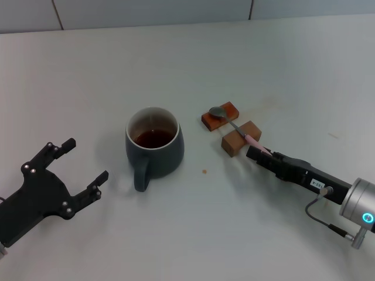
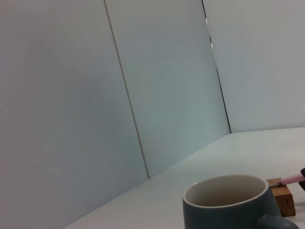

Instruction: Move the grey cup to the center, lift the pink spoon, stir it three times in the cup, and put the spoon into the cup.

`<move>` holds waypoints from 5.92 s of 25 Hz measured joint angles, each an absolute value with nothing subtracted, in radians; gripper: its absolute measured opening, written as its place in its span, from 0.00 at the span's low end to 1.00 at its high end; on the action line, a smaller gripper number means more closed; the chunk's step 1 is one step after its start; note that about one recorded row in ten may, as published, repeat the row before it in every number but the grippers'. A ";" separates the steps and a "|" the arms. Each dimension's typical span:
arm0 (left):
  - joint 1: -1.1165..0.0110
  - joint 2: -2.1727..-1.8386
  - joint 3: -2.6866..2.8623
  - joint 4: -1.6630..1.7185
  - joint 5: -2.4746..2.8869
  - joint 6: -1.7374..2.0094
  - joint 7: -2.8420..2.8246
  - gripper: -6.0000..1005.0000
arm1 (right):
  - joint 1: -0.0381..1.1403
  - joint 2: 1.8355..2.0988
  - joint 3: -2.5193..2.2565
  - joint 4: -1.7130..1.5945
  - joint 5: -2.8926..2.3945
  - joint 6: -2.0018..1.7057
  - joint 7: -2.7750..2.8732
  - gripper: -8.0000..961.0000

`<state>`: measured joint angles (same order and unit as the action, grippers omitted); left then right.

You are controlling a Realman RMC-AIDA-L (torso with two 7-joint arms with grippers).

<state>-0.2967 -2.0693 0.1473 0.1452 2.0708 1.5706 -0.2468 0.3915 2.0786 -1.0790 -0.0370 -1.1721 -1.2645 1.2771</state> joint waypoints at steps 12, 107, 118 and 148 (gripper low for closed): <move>-0.284 -2.069 0.147 0.148 2.071 1.573 -0.247 0.84 | 0.383 2.084 -1.083 -0.058 -1.170 -1.270 1.252 0.19; -0.307 -2.066 0.197 0.118 2.081 1.484 -0.236 0.84 | 1.235 2.062 -1.189 -1.003 -2.559 -1.792 2.524 0.12; -0.301 -2.066 0.196 0.118 2.077 1.487 -0.228 0.84 | 1.303 2.081 -1.246 -0.838 -2.578 -1.726 2.515 0.12; -0.300 -2.067 0.198 0.118 2.082 1.487 -0.222 0.84 | 1.400 2.085 -1.283 -0.690 -2.557 -1.604 2.500 0.12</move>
